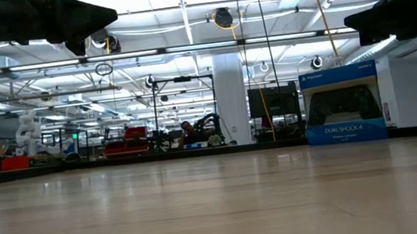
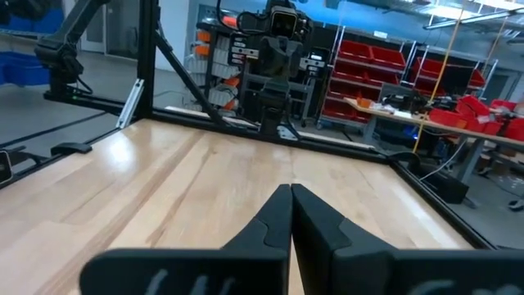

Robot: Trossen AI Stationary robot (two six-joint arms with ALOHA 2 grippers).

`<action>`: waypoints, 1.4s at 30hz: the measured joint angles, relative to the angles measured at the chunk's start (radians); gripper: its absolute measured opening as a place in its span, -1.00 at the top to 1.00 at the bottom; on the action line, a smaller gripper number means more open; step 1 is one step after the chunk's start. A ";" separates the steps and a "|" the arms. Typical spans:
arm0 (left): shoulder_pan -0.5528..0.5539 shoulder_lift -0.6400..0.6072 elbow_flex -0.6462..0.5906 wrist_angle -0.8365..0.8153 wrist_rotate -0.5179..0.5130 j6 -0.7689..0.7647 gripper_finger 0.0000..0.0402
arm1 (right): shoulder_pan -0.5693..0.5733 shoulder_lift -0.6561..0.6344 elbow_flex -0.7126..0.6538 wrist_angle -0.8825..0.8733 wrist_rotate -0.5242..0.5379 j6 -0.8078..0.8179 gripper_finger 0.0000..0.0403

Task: Pick and place USB-C Cables
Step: Return to Home Position

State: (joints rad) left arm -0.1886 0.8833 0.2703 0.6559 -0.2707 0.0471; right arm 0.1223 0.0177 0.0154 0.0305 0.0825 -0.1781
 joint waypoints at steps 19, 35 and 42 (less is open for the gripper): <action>-0.001 0.000 0.000 0.000 0.000 0.001 0.90 | -0.089 0.000 0.000 -0.010 -0.061 0.034 1.00; -0.027 0.000 0.000 -0.002 0.000 0.028 0.90 | -0.093 0.001 0.000 -0.009 -0.058 0.139 1.00; -0.045 0.000 0.000 -0.002 0.000 0.021 0.90 | -0.093 0.001 0.000 0.002 -0.058 0.192 1.00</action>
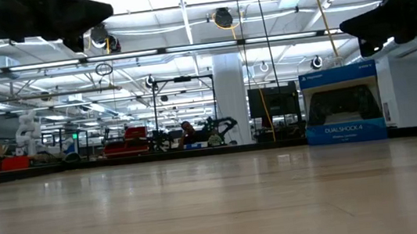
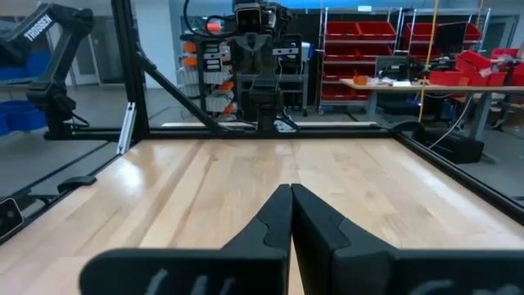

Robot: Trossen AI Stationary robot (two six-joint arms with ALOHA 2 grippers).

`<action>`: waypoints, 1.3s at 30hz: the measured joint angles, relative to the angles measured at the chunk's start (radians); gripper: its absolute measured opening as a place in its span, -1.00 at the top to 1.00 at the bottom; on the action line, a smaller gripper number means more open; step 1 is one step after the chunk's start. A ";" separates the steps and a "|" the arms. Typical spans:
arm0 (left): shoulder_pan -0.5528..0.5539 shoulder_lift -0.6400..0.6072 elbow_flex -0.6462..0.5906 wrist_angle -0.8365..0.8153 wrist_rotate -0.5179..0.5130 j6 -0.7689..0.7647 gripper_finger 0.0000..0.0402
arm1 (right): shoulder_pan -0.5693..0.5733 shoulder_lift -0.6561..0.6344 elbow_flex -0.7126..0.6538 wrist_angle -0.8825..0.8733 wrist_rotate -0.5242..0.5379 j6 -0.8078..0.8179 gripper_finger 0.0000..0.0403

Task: Pick and place USB-C Cables
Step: Return to Home Position

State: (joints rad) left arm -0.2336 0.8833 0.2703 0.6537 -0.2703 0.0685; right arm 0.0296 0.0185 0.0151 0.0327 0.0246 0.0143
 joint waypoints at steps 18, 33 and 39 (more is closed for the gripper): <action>-0.015 -0.140 -0.261 0.207 0.016 0.041 0.98 | 0.000 0.000 0.000 0.003 0.000 0.001 1.00; -0.015 -0.361 -0.261 0.012 0.079 0.078 0.98 | 0.000 0.002 0.000 0.004 0.000 0.001 1.00; -0.005 -0.502 -0.261 -0.120 0.067 0.096 0.95 | 0.000 0.002 0.000 0.004 0.000 0.001 1.00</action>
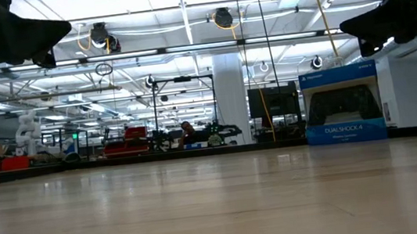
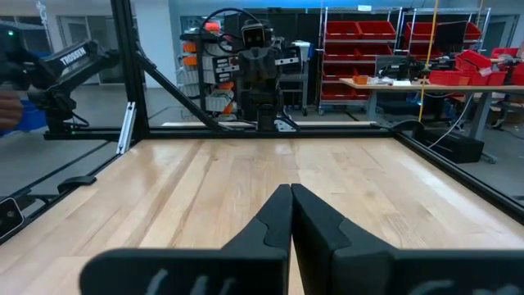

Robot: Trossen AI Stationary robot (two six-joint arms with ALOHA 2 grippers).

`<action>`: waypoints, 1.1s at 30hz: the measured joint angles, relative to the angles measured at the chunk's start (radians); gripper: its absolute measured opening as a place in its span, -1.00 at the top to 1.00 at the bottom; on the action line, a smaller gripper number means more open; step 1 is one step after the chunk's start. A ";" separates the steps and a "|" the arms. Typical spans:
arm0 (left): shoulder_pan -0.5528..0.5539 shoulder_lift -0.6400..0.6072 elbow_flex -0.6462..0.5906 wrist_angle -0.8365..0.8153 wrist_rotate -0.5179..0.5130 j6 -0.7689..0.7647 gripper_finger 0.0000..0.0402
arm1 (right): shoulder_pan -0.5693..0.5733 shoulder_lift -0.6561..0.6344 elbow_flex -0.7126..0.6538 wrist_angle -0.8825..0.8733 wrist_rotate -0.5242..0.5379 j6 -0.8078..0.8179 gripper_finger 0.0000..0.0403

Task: Pick and place USB-C Cables
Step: Return to Home Position

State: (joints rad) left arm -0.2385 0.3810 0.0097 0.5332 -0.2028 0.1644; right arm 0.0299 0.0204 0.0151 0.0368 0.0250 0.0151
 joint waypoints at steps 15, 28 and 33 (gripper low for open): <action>0.126 -0.230 0.000 -0.287 -0.001 -0.006 0.96 | 0.000 0.000 0.000 0.000 0.000 0.000 1.00; 0.204 -0.331 0.000 -0.405 0.111 0.010 0.96 | 0.000 0.000 0.000 0.000 0.000 0.000 1.00; 0.238 -0.345 0.000 -0.444 0.124 0.015 0.96 | 0.000 0.000 0.000 0.000 0.000 0.000 1.00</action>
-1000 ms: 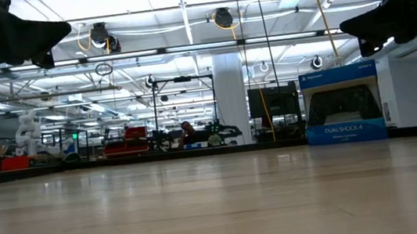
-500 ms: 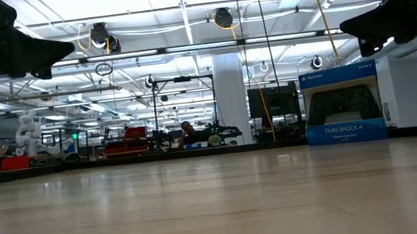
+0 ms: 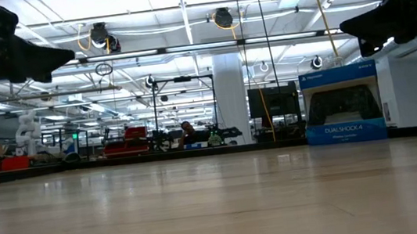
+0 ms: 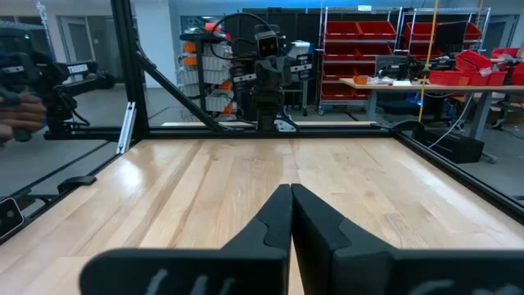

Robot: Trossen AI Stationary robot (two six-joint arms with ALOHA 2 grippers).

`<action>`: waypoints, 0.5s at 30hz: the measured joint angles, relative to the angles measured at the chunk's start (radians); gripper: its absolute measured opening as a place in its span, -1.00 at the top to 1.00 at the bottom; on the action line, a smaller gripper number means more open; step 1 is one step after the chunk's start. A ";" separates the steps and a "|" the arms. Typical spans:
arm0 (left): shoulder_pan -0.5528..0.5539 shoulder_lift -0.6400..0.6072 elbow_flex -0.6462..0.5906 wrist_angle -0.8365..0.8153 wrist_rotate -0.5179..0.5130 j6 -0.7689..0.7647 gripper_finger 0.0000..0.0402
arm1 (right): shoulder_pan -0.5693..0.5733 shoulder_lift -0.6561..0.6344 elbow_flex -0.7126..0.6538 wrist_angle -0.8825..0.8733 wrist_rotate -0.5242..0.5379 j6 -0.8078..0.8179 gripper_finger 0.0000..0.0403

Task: Pick and place USB-C Cables
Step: Return to Home Position

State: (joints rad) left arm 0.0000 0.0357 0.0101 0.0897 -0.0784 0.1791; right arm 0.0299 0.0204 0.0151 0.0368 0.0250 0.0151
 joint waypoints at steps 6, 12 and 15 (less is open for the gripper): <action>0.049 0.000 0.000 -0.013 0.042 -0.010 0.98 | 0.000 0.000 0.000 0.000 0.000 0.000 1.00; 0.078 0.000 0.000 -0.046 0.073 -0.016 0.94 | 0.000 0.000 0.000 0.000 0.000 0.000 1.00; 0.087 0.000 0.000 -0.057 0.081 -0.024 0.95 | 0.000 0.000 0.000 0.000 0.000 0.000 1.00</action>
State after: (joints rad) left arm 0.0871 0.0357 0.0101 0.0327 0.0025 0.1548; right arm 0.0296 0.0204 0.0150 0.0368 0.0247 0.0151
